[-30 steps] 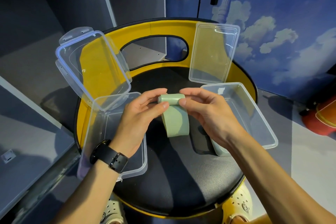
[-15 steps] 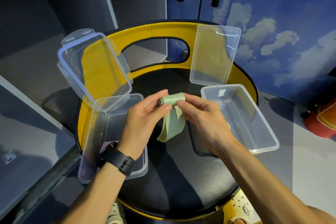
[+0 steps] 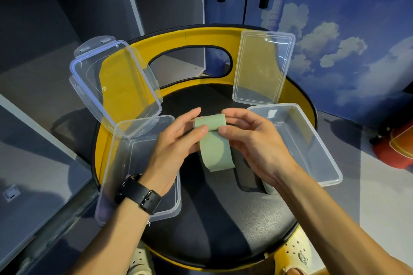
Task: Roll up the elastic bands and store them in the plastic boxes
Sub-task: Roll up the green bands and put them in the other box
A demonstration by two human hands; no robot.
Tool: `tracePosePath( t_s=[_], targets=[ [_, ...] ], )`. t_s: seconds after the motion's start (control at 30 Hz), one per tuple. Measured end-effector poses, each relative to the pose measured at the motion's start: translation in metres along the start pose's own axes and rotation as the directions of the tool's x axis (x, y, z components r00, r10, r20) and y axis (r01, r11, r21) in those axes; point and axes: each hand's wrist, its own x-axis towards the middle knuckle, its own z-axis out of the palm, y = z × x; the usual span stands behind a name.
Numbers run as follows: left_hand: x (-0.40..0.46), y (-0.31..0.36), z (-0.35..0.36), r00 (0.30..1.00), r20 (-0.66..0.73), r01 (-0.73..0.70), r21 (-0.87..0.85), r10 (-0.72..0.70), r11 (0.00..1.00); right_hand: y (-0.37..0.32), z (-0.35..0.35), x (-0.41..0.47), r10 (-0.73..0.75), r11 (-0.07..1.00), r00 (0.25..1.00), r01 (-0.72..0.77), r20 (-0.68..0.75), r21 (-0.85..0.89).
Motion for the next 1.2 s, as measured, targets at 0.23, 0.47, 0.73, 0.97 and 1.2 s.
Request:
tracePosePath(
  t_s=[0.23,0.47,0.73,0.97,1.2],
  targets=[
    [0.0017,0.0018,-0.0030,0.999,-0.016,0.034,-0.023,-0.035,0.999,-0.0011,-0.0018,0.0001,0.006,1.000,0.998,-0.006,0.062,0.004],
    [0.0026,0.0014,-0.0059,1.000,-0.019,-0.009,0.039,0.010,0.999,0.0037,-0.0055,0.0020,0.150,0.969,0.986,-0.133,0.067,-0.206],
    [0.0021,0.0015,-0.0029,0.997,-0.044,0.057,-0.024,-0.058,0.998,0.0019,-0.0066,0.0036,0.102,0.995,0.991,-0.102,0.086,0.003],
    [0.0037,0.0011,-0.0036,0.994,-0.072,0.075,-0.024,-0.077,0.997,0.0017,-0.0054,0.0024,0.084,0.996,0.990,-0.081,0.111,-0.027],
    [0.0047,0.0000,-0.0061,0.995,-0.052,0.086,-0.025,-0.087,0.996,-0.0011,-0.0042,0.0029,0.146,0.989,0.986,-0.146,0.078,0.002]
  ],
)
